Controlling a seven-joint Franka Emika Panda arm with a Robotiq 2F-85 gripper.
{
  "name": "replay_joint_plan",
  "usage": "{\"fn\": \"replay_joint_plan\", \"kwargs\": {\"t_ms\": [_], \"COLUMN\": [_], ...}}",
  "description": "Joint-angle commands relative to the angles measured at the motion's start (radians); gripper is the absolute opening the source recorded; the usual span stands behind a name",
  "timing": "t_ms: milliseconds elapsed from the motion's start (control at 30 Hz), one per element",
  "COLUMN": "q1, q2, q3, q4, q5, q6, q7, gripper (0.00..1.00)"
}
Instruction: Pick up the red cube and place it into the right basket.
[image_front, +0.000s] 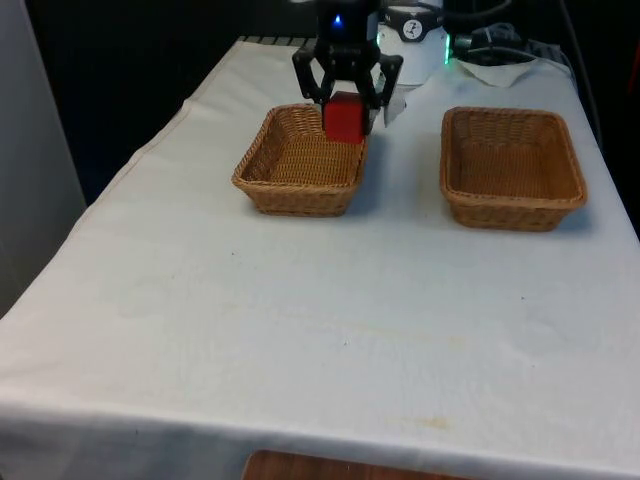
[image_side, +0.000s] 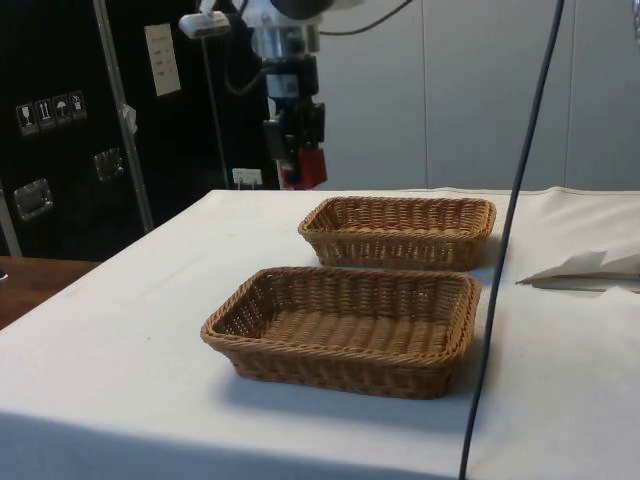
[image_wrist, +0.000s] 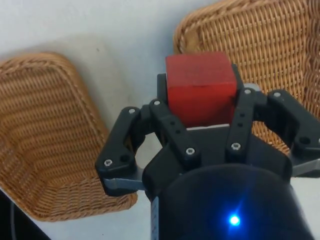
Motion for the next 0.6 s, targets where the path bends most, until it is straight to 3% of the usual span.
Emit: {"fn": "replay_joint_plan", "kwargs": {"t_ms": [0,300,333,567], "q1": [-0.001,-0.006,-0.002,-0.012], "q2": [-0.011,-0.031,-0.022,-0.033], "q3": [-0.003,-0.038,-0.037,-0.077], "q4": [-0.016,-0.098,-0.084,-0.167], "q5": [-0.004,0.001,0.000,0.012], "q6": [0.017,0.082,0.066,0.150], "q7": [-0.005,-0.061,-0.052,-0.123], "gripper": [0.03,0.03,0.03,0.03]}}
